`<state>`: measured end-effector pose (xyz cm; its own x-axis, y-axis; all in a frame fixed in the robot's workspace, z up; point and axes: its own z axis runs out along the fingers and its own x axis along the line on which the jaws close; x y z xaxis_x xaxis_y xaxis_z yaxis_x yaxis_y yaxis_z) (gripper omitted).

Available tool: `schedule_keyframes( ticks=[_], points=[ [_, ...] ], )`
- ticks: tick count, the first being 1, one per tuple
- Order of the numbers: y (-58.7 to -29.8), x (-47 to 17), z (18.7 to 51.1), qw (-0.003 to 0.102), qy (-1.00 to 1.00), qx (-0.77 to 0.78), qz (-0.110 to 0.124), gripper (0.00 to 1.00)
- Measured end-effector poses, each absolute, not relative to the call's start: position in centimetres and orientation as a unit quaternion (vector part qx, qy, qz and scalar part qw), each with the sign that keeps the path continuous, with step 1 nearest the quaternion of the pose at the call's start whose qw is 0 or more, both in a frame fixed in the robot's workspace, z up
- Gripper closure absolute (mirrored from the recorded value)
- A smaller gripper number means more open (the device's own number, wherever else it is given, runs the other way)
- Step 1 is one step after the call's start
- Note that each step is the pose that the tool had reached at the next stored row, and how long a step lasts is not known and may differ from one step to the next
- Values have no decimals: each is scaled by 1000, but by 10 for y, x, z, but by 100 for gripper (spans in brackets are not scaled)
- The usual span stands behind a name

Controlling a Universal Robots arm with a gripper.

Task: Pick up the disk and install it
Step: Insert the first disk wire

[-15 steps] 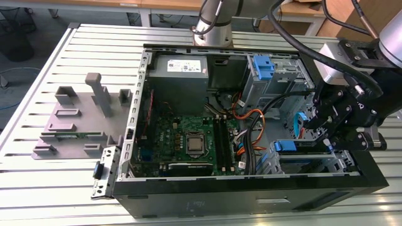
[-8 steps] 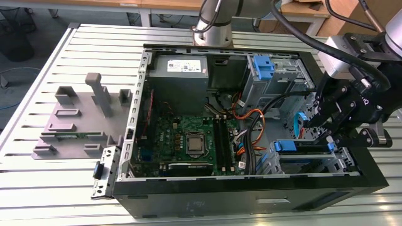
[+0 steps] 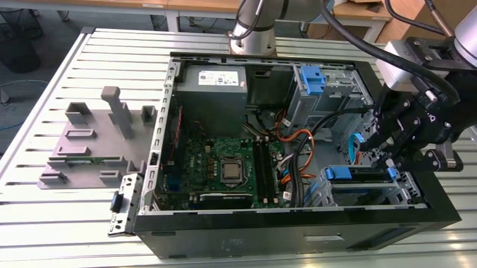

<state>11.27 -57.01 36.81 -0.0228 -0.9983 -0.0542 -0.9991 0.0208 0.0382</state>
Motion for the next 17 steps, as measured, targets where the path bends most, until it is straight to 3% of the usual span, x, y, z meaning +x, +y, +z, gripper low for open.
schedule_keyframes(
  ticks=[17],
  points=[
    [-560, 113, 365, 8, 714, -699, 33, 58]
  ],
)
